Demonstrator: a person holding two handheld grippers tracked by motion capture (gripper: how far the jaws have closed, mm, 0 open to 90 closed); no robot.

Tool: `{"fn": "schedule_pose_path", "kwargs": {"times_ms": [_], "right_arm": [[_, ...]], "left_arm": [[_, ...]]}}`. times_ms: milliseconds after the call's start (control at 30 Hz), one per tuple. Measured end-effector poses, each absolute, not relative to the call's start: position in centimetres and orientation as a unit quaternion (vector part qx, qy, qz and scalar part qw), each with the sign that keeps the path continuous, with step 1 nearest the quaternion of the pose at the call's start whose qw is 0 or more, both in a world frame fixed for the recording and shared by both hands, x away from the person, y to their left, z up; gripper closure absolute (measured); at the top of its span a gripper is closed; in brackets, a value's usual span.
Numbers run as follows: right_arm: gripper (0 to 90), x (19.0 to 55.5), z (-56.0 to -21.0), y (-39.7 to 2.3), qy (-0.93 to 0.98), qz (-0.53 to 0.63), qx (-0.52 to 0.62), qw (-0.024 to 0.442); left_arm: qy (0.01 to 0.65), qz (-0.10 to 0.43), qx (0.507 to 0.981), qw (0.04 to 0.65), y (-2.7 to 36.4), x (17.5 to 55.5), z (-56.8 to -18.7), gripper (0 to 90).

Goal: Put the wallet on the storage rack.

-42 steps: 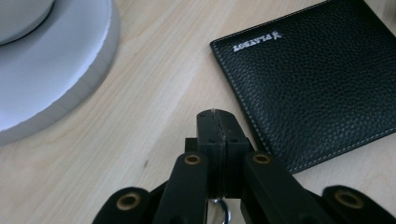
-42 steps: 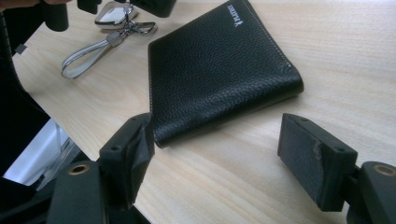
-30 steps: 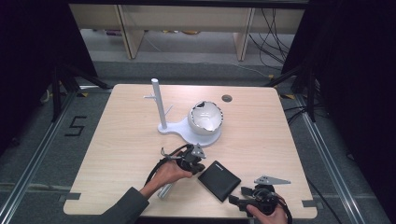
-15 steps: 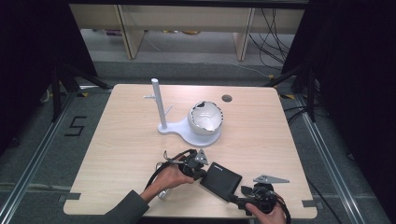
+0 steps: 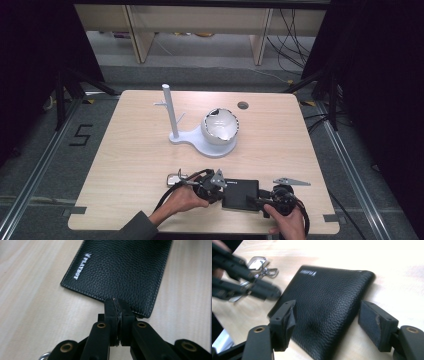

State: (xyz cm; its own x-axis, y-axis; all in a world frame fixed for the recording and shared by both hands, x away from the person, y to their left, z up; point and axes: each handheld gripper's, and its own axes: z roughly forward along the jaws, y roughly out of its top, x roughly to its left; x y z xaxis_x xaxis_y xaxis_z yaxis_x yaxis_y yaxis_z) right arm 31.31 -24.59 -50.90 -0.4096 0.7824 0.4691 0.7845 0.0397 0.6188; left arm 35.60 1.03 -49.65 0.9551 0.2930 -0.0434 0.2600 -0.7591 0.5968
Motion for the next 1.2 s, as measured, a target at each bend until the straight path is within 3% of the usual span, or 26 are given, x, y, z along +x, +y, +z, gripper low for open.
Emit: {"fn": "schedule_pose_path", "kwargs": {"times_ms": [333, 467, 533, 567, 667, 700, 867, 1200], "right_arm": [[37.1, 33.4, -51.4, -25.4, -0.705, -0.451, -0.548, 0.01], [42.1, 33.9, -51.5, -25.4, -0.695, -0.455, -0.556, 0.021], [46.1, 34.0, -51.3, -25.3, -0.664, -0.454, -0.591, 0.062], [47.3, 34.4, -51.8, -25.8, -0.679, -0.462, -0.569, 0.045], [55.6, 34.5, -52.0, -26.3, -0.661, -0.478, -0.575, 0.06], [60.0, 33.7, -50.5, -25.6, -0.607, -0.445, -0.642, 0.145], [65.3, 34.3, -51.6, -25.6, -0.664, -0.49, -0.561, 0.066], [74.8, 33.9, -50.4, -25.1, -0.663, -0.516, -0.537, 0.072]], "left_arm": [[0.131, 0.014, 0.938, 0.319, 0.0, 34.7, -49.7, 86.0], [0.132, 0.016, 0.939, 0.317, 0.0, 34.6, -49.8, 86.5], [0.132, 0.015, 0.939, 0.317, 0.0, 34.6, -49.8, 86.7], [0.132, 0.015, 0.939, 0.316, 0.0, 34.6, -49.8, 86.8], [0.132, 0.016, 0.939, 0.317, -0.1, 34.6, -49.8, 86.8], [0.131, 0.016, 0.939, 0.316, 0.0, 34.5, -49.8, 86.8], [0.13, 0.018, 0.94, 0.315, -0.1, 34.5, -49.8, 86.7], [0.123, 0.031, 0.94, 0.318, 0.3, 34.4, -48.7, 82.4]]}}
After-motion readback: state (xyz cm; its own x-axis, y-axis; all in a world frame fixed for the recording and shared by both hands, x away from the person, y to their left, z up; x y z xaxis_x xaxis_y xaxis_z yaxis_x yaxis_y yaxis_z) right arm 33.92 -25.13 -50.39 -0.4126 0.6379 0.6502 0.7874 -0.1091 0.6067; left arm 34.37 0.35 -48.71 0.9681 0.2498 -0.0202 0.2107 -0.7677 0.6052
